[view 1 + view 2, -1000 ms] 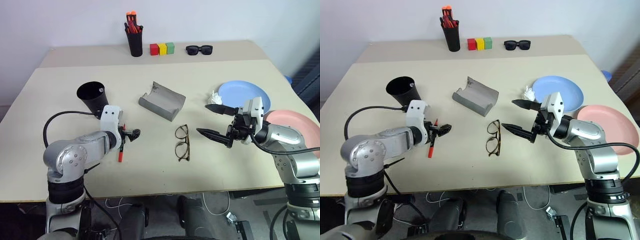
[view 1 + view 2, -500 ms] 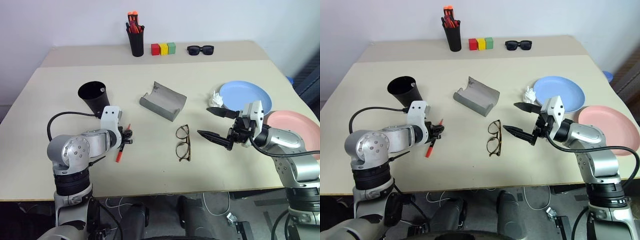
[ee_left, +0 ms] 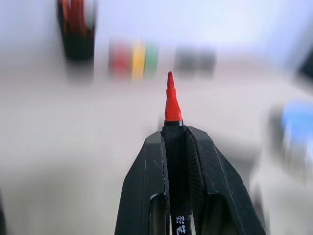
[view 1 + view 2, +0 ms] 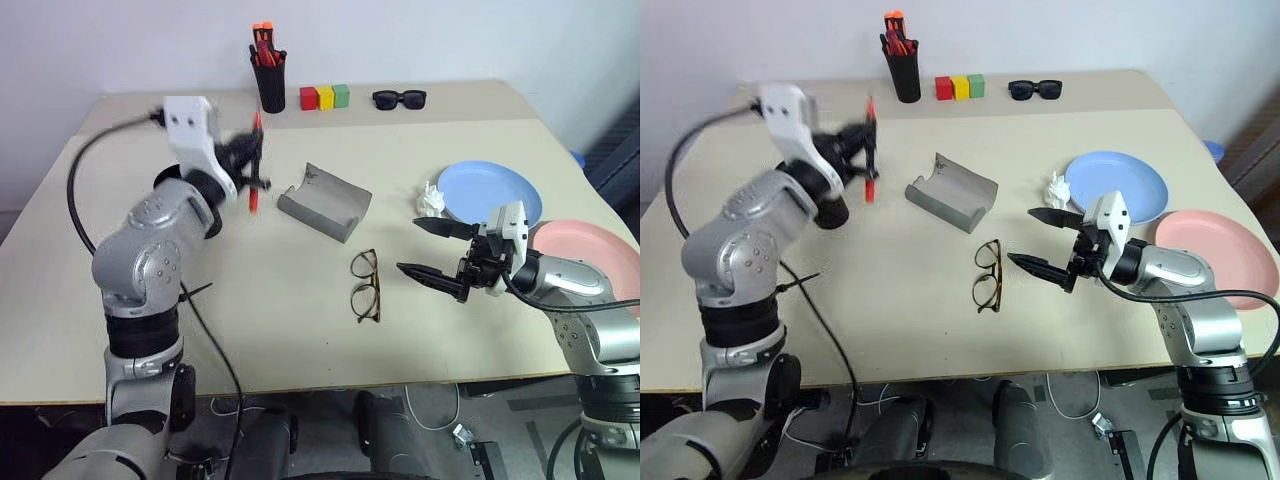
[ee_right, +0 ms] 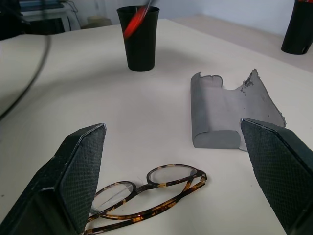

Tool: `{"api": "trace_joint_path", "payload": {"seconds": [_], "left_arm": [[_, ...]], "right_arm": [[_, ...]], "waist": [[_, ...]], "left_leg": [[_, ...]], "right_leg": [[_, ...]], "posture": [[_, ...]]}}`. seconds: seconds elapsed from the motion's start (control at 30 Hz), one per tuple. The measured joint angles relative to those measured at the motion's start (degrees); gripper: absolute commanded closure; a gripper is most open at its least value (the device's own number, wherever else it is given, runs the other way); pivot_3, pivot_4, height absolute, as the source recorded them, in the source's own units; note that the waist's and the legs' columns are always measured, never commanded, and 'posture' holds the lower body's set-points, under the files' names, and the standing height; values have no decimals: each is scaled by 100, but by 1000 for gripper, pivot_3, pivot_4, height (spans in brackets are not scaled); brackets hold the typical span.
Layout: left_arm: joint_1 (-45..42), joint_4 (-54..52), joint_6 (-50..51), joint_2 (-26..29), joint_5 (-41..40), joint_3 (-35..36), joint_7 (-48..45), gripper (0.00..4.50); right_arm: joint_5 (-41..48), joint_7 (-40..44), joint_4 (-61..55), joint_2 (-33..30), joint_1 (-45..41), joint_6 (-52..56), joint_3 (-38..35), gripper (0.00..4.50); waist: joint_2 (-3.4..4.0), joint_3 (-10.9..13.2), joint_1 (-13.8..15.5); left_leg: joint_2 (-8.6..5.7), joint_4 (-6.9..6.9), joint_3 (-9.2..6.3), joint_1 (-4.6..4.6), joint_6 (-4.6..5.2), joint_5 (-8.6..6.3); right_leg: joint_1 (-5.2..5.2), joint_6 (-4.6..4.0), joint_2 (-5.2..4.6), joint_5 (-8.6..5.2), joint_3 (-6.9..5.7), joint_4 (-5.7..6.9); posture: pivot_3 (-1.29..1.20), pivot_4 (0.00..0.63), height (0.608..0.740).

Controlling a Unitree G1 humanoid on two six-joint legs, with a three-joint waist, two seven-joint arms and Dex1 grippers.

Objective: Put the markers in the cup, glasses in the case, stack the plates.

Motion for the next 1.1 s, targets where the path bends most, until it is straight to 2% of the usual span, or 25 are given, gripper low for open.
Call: {"api": "trace_joint_path", "payload": {"seconds": [0.27, 0.47, 0.7, 0.93, 1.03, 1.1], "left_arm": [[-170, 1636, -3361, 664, 759, 560, -693, 4493], [34, 2698, -4989, 877, 869, 945, -1135, 4493], [692, 3690, -5654, 623, 568, 1057, -1583, 4493], [807, 3892, -5939, 503, 323, 1059, -1899, 4493], [844, 3901, -5959, 485, 323, 1059, -1864, 3125], [922, 3900, -5958, 484, 322, 1060, -1813, 2057]], "right_arm": [[9, -82, -11, 29, -65, -1, 2, 0], [9, -129, -22, 30, -85, -1, 5, 0], [10, -134, -47, 29, -93, 0, 5, 0], [7, -140, -148, 29, -94, 0, 6, 0], [4, -145, -156, 29, -94, 0, 6, 0], [3, -145, -156, 29, -94, 0, 6, 0]], "waist": [[0, 0, 4], [1, -1, 19], [-1, -1, 4], [-1, -1, 4], [-1, -1, 3], [-1, -1, 0]], "left_leg": [[0, 2, 2, 0, 1, 0], [-3, 2, 2, 2, 2, -1], [-2, 3, 0, 1, 4, -1], [-2, 4, 0, 2, 4, -1], [-2, 3, 0, 2, 4, -2], [-2, 3, 0, 3, 5, -2]], "right_leg": [[-1, 1, 0, 1, 0, 2], [1, 2, -4, 2, 0, 2], [0, 3, -4, 2, 0, 3], [0, 3, -3, 2, -1, 5], [0, 3, -3, 2, -1, 5], [0, 3, -3, 2, -1, 5]], "posture": [[0, 150, 740], [0, 150, 740], [0, 150, 740], [0, 150, 740], [0, 150, 740], [0, 150, 740]]}}
